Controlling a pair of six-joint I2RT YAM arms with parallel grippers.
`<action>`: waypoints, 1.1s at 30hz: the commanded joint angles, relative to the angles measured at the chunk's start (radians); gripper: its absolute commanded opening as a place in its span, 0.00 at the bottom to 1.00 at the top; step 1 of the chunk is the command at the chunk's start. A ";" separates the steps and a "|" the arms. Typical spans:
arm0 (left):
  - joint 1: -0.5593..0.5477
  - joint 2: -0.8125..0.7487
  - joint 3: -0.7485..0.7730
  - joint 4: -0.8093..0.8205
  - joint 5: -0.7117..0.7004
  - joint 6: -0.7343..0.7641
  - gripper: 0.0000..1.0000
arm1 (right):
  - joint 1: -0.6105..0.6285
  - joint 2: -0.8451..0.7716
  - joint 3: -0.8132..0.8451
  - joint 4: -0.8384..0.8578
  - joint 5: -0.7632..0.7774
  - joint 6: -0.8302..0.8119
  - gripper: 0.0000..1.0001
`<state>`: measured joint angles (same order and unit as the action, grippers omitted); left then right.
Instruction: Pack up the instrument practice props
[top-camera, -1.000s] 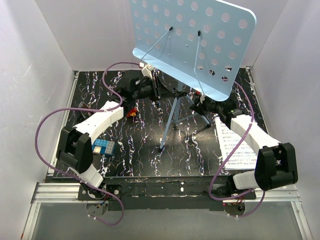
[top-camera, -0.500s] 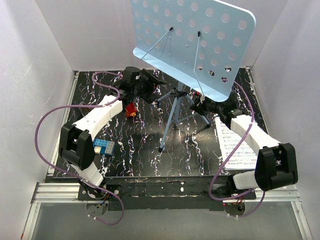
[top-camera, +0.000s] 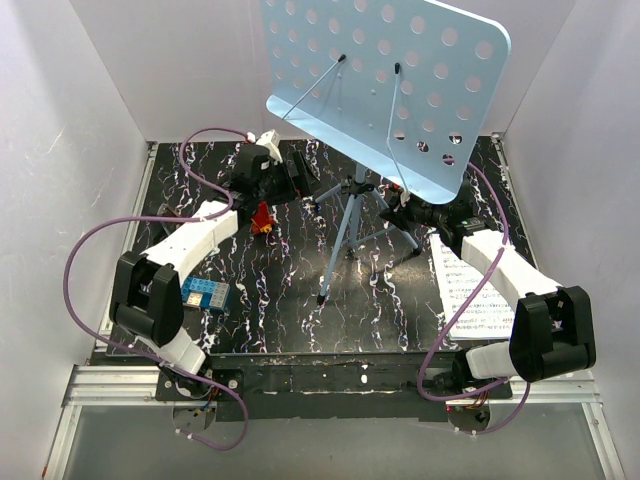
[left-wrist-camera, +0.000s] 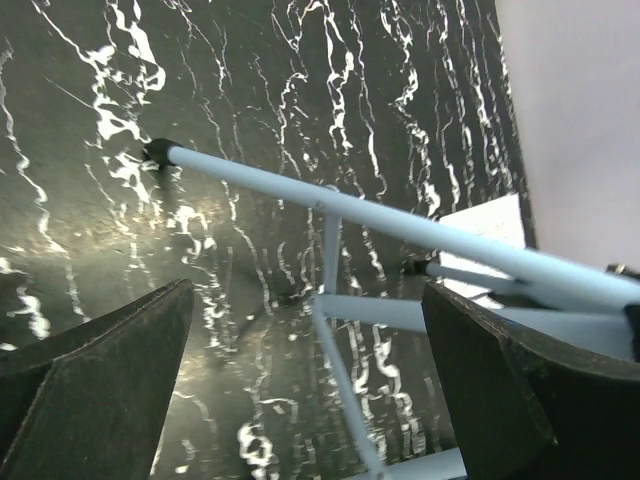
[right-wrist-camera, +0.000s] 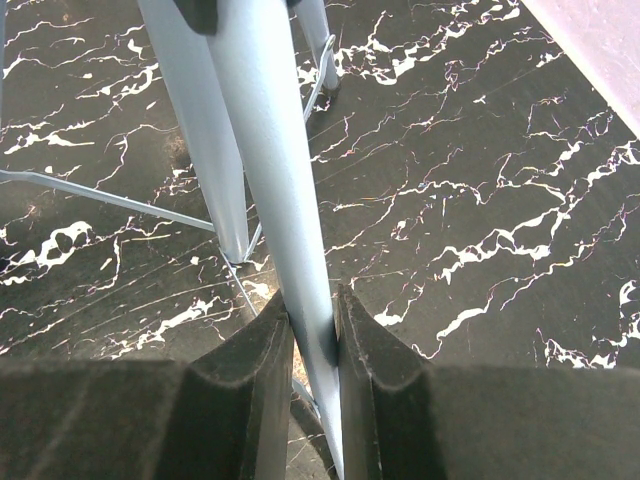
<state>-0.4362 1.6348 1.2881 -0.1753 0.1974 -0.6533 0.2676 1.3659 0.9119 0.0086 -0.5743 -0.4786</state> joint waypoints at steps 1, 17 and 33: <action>0.027 -0.110 -0.033 0.086 0.152 0.250 0.98 | -0.018 0.019 -0.059 -0.214 0.004 0.081 0.01; 0.060 -0.010 0.033 0.319 0.550 -0.005 0.92 | -0.019 -0.002 -0.079 -0.236 0.014 0.075 0.01; 0.008 0.065 0.050 0.312 0.449 -0.029 0.93 | -0.019 0.007 -0.062 -0.240 0.019 0.071 0.01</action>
<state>-0.4252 1.6943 1.2976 0.1448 0.6949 -0.6830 0.2638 1.3472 0.8921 0.0208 -0.5758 -0.4835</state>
